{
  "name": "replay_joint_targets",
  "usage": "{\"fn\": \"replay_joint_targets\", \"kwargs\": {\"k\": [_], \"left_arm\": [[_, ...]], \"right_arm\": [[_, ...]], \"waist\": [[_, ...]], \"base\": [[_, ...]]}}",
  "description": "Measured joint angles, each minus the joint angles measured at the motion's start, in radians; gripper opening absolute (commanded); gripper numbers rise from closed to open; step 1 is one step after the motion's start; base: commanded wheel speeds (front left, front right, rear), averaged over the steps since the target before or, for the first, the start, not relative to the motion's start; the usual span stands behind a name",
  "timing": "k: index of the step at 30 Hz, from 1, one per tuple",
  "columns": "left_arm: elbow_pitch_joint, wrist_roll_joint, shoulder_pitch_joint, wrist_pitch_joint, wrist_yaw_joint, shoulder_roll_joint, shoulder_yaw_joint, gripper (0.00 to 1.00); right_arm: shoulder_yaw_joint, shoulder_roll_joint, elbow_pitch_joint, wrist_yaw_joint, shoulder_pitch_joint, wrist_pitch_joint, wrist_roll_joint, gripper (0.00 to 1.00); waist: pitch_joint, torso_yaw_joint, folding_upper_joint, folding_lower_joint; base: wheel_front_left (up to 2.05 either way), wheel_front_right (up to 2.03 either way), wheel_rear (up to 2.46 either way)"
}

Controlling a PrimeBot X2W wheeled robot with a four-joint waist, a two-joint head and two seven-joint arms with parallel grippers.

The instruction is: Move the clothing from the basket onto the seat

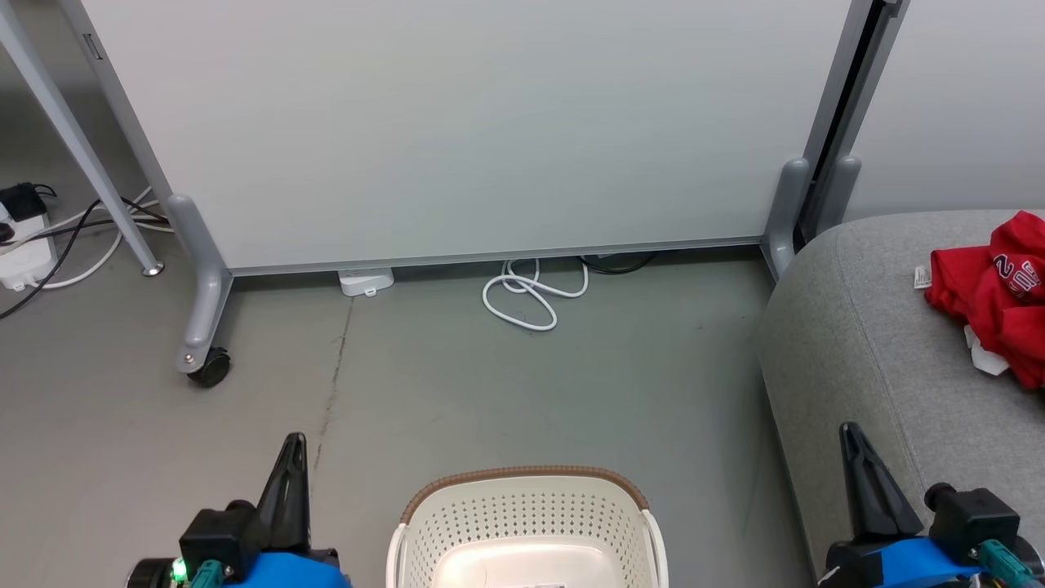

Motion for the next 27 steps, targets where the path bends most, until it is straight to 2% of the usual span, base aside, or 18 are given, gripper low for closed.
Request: {"fn": "replay_joint_targets", "kwargs": {"k": [27], "left_arm": [[-0.014, -0.479, -0.016, 0.122, -0.024, -0.012, 0.061, 0.0]], "right_arm": [[-0.011, 0.002, 0.0, 0.0, -0.014, 0.118, 0.49, 0.0]], "waist": [[0.007, -0.014, 0.0, 0.0]], "base": [[0.0, 0.0, 0.0]]}}
